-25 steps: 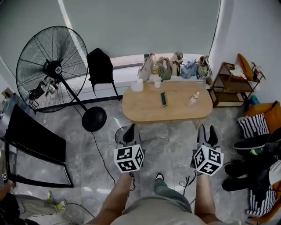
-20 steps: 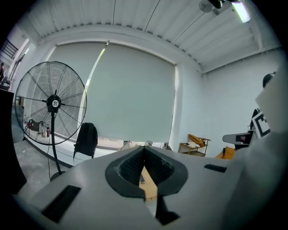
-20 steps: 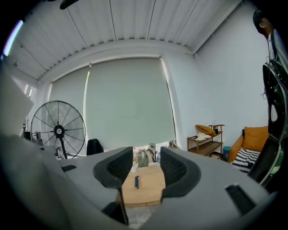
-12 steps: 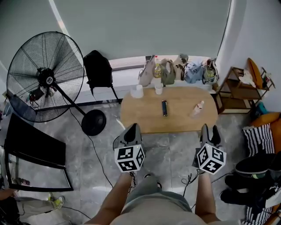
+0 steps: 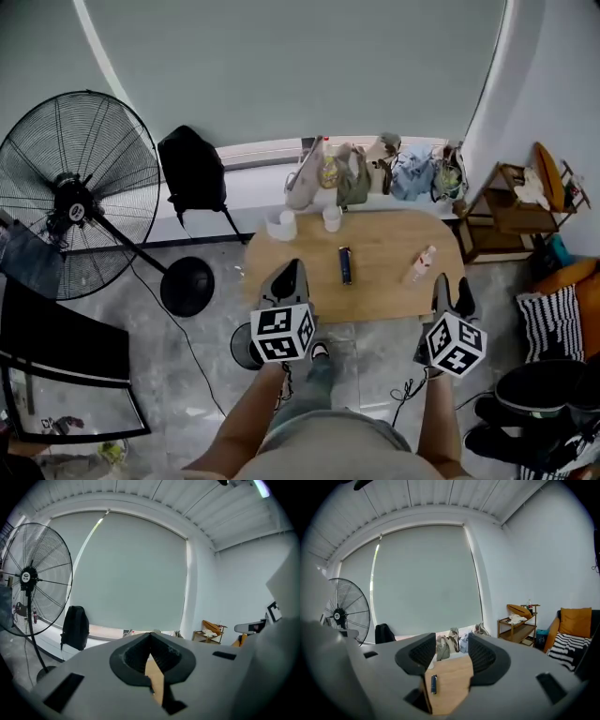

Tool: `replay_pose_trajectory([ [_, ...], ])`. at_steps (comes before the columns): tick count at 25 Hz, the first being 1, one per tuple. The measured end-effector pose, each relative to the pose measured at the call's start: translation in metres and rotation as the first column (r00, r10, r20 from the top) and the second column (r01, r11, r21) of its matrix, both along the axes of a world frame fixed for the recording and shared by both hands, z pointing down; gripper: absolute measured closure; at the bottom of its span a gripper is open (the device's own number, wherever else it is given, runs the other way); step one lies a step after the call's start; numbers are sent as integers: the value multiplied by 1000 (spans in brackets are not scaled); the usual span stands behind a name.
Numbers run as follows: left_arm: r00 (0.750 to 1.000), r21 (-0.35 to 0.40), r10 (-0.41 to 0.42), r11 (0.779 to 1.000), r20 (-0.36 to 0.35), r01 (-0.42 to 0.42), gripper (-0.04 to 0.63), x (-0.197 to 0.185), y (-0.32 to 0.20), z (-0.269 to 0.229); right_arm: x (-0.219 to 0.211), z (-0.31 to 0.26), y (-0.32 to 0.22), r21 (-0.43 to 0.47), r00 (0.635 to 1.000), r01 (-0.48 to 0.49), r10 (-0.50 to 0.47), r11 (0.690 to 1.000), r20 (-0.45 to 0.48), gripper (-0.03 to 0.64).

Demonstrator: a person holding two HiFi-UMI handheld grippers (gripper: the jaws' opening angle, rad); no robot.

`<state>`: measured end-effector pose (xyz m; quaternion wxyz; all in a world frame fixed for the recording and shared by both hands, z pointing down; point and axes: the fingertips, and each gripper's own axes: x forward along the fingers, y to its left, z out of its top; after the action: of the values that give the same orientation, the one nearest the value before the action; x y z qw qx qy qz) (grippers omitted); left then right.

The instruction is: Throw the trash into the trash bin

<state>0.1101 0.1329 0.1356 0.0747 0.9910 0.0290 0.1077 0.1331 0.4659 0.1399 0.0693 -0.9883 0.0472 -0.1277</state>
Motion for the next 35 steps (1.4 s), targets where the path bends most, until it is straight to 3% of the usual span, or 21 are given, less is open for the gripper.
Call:
replay_pose_trajectory([
  [6,999,10,49,999,1,-49,586,115,-10,-8,98,-2,-6,-3,998,-49,49,999,27,393],
  [12,996,-4,76,997,45,-76,586,192,-13,12,163,11,-10,-2,994,-87,87,996,63,390],
  [27,974,-1,77,997,214,-78,586,303,69,96,279,103,72,-3,965,-94,92,996,245,383],
  [35,933,1,116,992,340,-124,586,334,120,184,310,207,109,43,911,-135,107,990,399,382],
])
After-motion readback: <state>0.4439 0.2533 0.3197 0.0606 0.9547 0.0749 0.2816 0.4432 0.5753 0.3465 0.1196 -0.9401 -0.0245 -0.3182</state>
